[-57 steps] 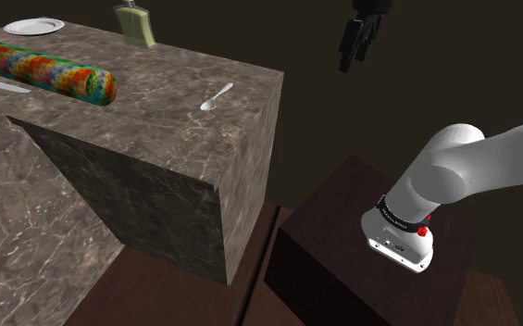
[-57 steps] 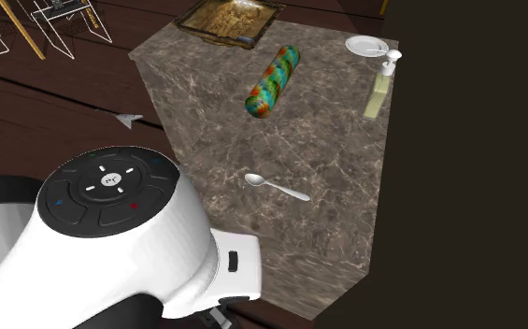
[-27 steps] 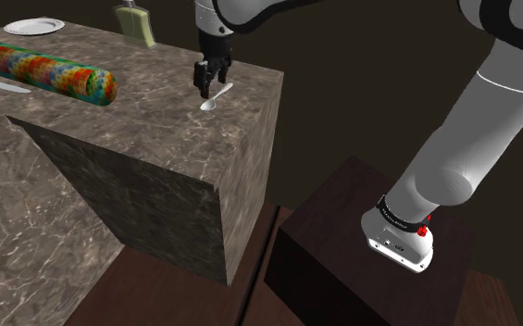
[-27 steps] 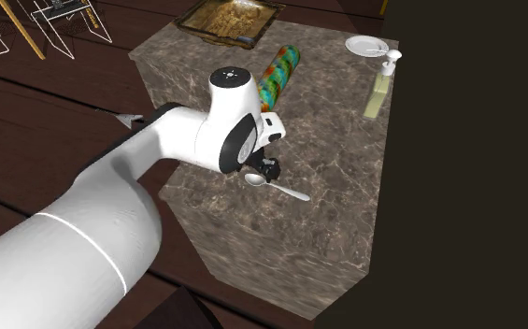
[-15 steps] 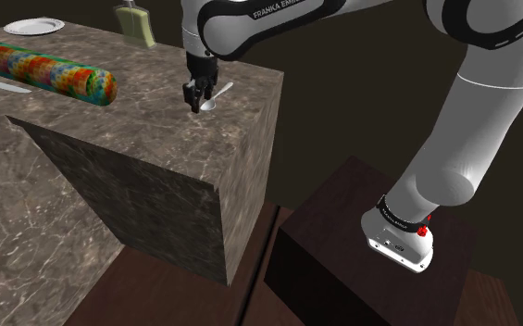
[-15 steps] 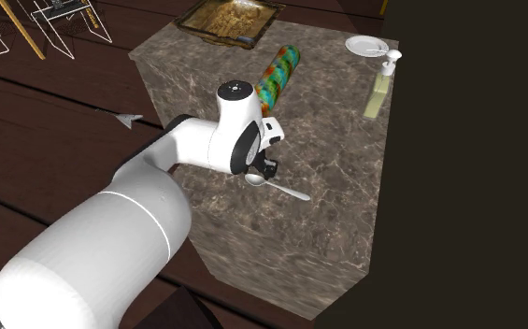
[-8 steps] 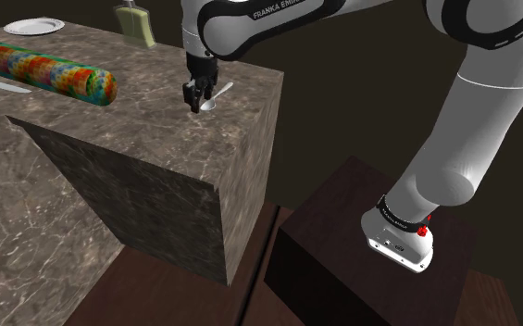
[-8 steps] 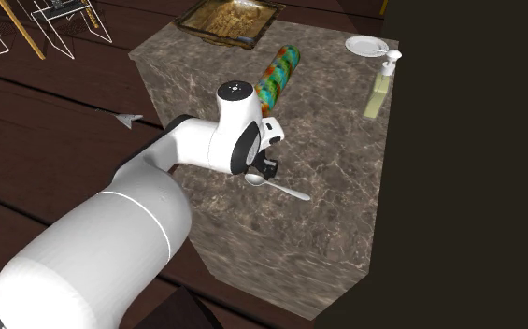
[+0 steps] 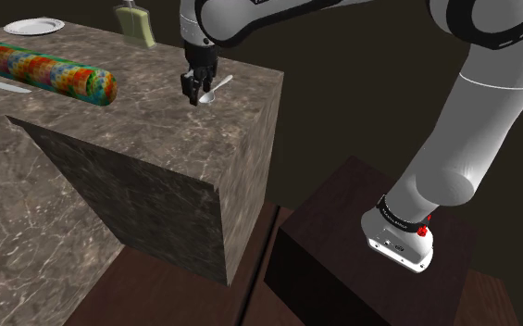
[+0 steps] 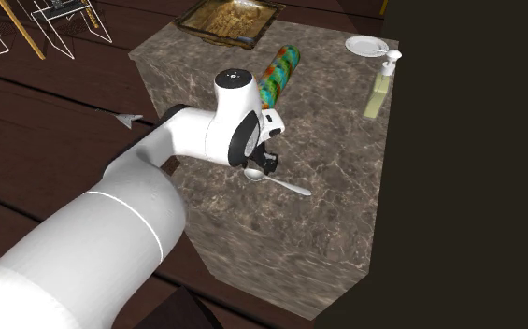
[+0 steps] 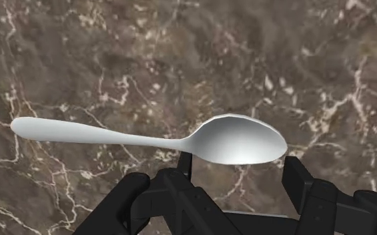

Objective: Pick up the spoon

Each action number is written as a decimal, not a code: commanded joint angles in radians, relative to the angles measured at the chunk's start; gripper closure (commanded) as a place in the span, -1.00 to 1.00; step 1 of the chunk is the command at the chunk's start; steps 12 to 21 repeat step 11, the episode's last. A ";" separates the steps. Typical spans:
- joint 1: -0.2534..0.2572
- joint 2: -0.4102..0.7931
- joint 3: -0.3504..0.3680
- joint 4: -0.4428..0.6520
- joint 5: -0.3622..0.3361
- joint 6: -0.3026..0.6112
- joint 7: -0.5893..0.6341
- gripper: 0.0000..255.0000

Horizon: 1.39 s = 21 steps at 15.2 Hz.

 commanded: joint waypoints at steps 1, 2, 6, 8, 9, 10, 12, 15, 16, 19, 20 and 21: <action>-0.001 -0.007 0.000 0.018 0.004 -0.024 -0.005 1.00; -0.001 -0.009 0.001 0.028 0.006 -0.037 -0.006 1.00; -0.001 -0.016 0.002 0.073 0.010 -0.088 -0.011 1.00; 0.000 -0.018 0.003 0.097 0.012 -0.114 -0.013 1.00; 0.000 -0.019 0.003 0.110 0.013 -0.128 -0.014 1.00; 0.000 -0.019 0.003 0.111 0.013 -0.130 -0.014 1.00; 0.000 -0.019 0.003 0.111 0.013 -0.130 -0.014 1.00; 0.000 -0.019 0.003 0.111 0.013 -0.130 -0.014 1.00; 0.000 -0.019 0.003 0.111 0.013 -0.130 -0.014 1.00; 0.000 -0.019 0.003 0.111 0.013 -0.130 -0.014 1.00; 0.000 -0.019 0.003 0.111 0.013 -0.130 -0.014 1.00; 0.000 -0.019 0.003 0.111 0.013 -0.130 -0.014 1.00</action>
